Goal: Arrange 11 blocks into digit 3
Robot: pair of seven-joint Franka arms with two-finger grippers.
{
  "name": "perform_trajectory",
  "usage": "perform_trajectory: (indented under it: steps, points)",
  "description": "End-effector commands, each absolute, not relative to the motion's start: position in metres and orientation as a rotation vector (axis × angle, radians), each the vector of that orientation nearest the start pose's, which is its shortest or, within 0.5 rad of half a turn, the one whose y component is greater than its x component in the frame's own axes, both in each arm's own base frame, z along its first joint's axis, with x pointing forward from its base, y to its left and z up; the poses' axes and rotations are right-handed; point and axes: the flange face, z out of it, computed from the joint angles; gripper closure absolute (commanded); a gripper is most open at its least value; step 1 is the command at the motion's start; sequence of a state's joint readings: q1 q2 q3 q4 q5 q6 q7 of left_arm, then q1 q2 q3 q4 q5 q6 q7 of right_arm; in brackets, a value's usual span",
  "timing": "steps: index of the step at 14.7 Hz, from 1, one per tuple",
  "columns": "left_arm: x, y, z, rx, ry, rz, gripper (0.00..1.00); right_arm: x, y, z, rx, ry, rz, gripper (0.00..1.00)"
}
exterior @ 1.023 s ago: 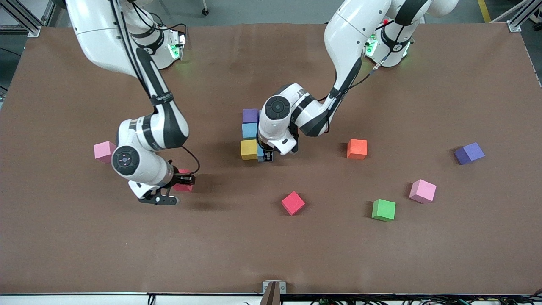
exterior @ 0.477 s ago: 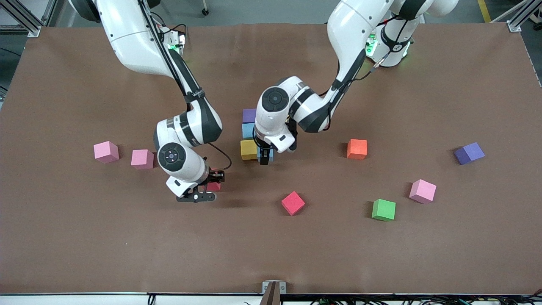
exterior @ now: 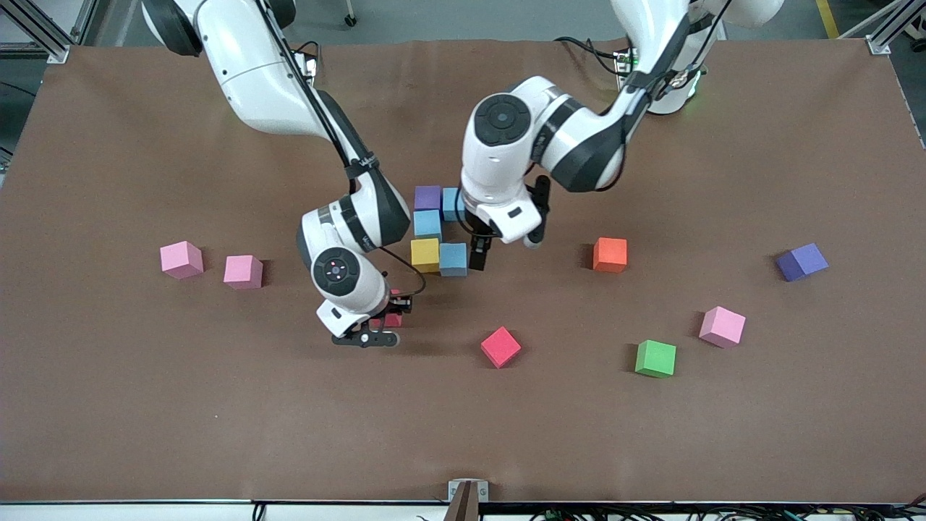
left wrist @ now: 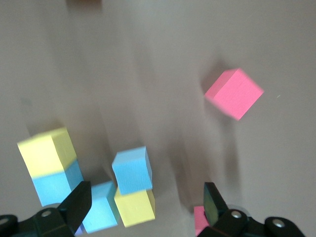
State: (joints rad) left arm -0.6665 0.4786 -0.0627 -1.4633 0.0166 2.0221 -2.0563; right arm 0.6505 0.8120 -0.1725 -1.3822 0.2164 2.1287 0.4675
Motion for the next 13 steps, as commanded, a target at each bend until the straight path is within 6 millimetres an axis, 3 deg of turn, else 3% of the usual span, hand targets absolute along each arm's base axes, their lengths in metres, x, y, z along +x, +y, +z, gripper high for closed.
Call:
perform_trajectory:
  steps: [1,3,7,11,13]
  points:
    - [0.542,-0.425,0.445,-2.625,-1.865,-0.039,0.0,0.63,0.393,0.217,-3.086,0.175,0.126,0.81]
    - [0.565,-0.389,0.453,-2.698,-1.759,-0.055,0.0,0.625,0.411,0.216,-3.067,0.209,0.128,0.81]
    - [0.615,-0.305,0.44,-2.786,-1.562,-0.058,0.0,0.615,0.421,0.212,-3.079,0.186,0.161,0.81]
    - [0.633,-0.234,0.383,-2.84,-1.21,0.006,0.0,0.611,0.419,0.209,-3.095,0.174,0.206,0.79]
    - [0.623,-0.23,0.362,-2.899,-0.923,0.053,0.0,0.609,0.422,0.207,-3.094,0.171,0.213,0.79]
